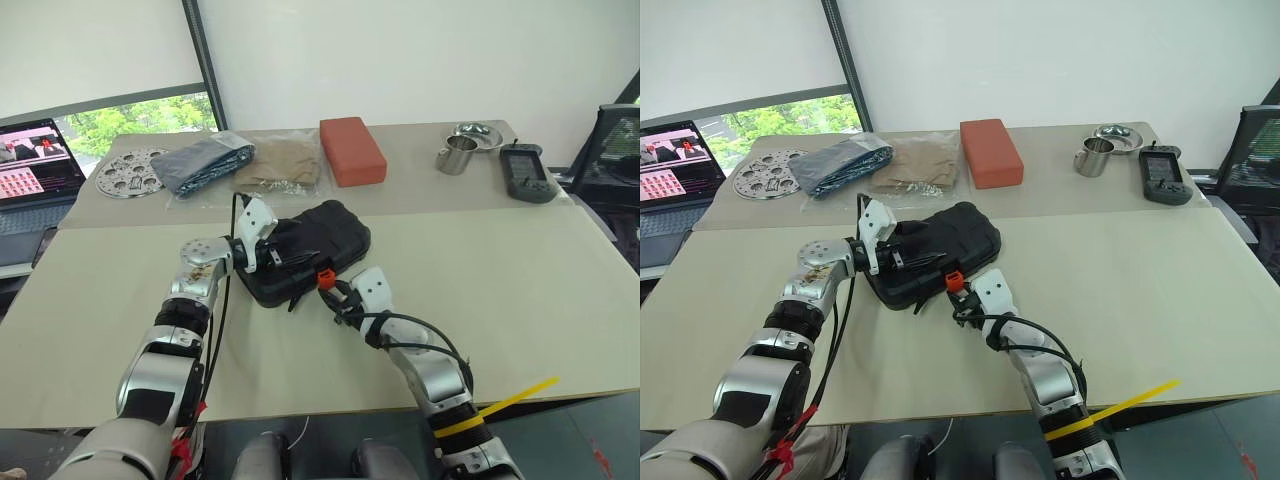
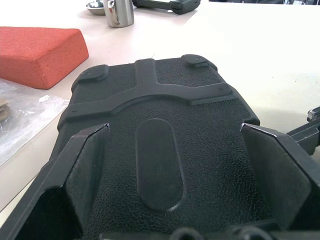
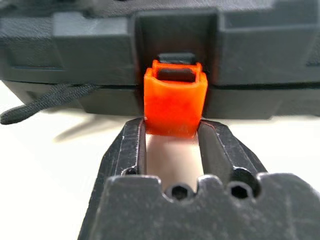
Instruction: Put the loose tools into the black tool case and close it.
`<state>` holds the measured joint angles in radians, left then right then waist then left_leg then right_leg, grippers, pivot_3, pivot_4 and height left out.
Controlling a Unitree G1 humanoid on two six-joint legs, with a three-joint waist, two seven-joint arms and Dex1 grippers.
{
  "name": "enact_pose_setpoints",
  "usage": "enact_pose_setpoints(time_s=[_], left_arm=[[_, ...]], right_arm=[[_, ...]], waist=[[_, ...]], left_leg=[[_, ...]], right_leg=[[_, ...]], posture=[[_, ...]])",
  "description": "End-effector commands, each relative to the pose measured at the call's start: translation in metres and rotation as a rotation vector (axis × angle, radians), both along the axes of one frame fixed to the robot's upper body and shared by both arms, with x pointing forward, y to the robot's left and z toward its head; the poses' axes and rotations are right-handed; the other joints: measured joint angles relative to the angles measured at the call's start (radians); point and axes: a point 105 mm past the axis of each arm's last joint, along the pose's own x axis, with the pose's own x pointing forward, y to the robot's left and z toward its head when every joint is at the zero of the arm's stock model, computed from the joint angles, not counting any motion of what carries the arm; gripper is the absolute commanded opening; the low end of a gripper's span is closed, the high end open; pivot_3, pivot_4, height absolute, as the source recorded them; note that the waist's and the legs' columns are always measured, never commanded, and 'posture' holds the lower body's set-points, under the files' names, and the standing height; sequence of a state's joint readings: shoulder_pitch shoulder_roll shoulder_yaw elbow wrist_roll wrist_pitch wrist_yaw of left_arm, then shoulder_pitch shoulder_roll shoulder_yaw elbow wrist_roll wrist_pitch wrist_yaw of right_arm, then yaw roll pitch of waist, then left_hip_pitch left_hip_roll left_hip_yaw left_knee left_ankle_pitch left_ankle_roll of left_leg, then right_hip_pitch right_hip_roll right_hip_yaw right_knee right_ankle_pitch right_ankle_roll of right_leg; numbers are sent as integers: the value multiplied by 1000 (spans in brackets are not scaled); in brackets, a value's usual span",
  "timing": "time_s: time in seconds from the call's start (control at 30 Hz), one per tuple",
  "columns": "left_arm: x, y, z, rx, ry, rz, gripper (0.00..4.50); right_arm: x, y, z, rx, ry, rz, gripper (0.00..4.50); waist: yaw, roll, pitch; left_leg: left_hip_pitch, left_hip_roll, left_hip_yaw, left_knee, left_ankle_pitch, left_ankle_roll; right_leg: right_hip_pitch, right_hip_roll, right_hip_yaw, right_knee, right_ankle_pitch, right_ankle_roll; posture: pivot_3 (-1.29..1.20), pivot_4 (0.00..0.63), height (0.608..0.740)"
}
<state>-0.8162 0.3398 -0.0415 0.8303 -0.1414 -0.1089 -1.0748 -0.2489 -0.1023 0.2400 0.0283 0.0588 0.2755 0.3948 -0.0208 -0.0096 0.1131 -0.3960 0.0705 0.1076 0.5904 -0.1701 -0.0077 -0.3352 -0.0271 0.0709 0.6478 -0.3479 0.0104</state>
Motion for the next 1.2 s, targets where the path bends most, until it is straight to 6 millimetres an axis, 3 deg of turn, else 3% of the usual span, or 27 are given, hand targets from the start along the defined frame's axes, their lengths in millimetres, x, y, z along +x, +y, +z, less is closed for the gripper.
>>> enact_pose_setpoints(time_s=[0.03,0.5,1.2], left_arm=[[-7,7,-35,64,112,17,4500],[-8,8,-37,66,116,18,4500],[-8,10,-39,74,119,20,4500]], right_arm=[[2,4,12,19,-37,11,1199],[-3,-7,40,94,-176,-19,1197],[0,-4,55,173,-249,-8,1196]], waist=[[0,0,0],[0,0,0],[-6,0,0]], left_leg=[[0,0,0,0,0,0],[0,0,-1,0,0,0],[-1,0,-1,0,0,0]], right_leg=[[0,0,0,0,0,0],[0,0,0,0,0,0],[-1,0,0,0,0,0]], posture=[[0,150,740],[0,150,740],[0,150,740]])
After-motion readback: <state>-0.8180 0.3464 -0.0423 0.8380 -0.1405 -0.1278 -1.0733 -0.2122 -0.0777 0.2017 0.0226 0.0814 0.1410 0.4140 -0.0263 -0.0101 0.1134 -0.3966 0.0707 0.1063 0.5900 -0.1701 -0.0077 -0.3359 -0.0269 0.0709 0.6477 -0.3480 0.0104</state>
